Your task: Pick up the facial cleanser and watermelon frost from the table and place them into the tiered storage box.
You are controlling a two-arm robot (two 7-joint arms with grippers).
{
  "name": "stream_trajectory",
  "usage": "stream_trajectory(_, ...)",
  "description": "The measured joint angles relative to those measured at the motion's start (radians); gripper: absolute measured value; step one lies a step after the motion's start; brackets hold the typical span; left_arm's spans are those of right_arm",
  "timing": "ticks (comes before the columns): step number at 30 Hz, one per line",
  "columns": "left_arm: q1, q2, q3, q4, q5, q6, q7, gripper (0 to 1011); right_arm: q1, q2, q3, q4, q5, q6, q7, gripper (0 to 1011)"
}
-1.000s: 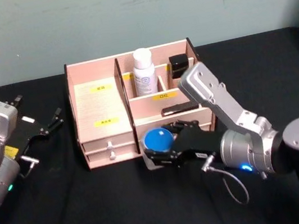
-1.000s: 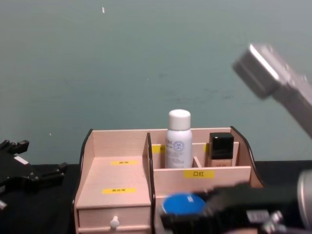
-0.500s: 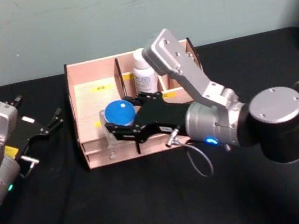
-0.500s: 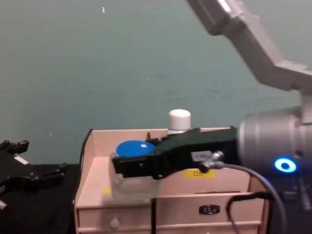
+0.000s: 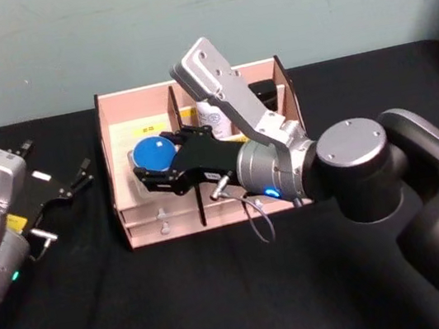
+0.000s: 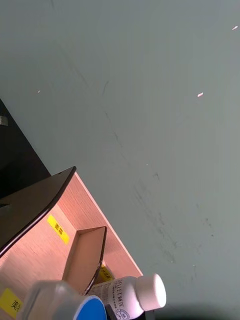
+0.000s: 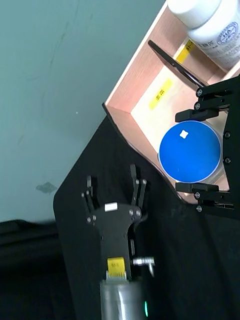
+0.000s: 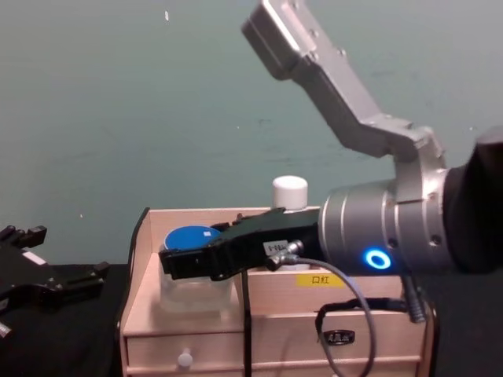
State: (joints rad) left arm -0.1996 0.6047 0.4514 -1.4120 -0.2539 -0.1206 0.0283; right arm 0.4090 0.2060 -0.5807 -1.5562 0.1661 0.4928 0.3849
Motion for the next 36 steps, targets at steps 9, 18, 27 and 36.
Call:
stream_trajectory(9, 0.0, 0.0, 0.0, 0.0, 0.0, 0.0, 0.0, 1010, 0.037, -0.043, 0.013, 0.09, -0.011, -0.034, -0.011, 721)
stream_trajectory(18, 0.0, 0.0, 0.0, 0.0, 0.0, 0.0, 0.0, 1010, 0.059, -0.066, 0.018, 0.14, -0.017, -0.046, -0.012, 721)
stream_trajectory(27, 0.0, 0.0, 0.0, 0.0, 0.0, 0.0, 0.0, 1010, 0.07, -0.078, 0.019, 0.18, -0.026, -0.058, -0.011, 721)
stream_trajectory(36, 0.0, 0.0, 0.0, 0.0, 0.0, 0.0, 0.0, 1009, 0.072, -0.078, 0.016, 0.188, -0.034, -0.06, -0.009, 721)
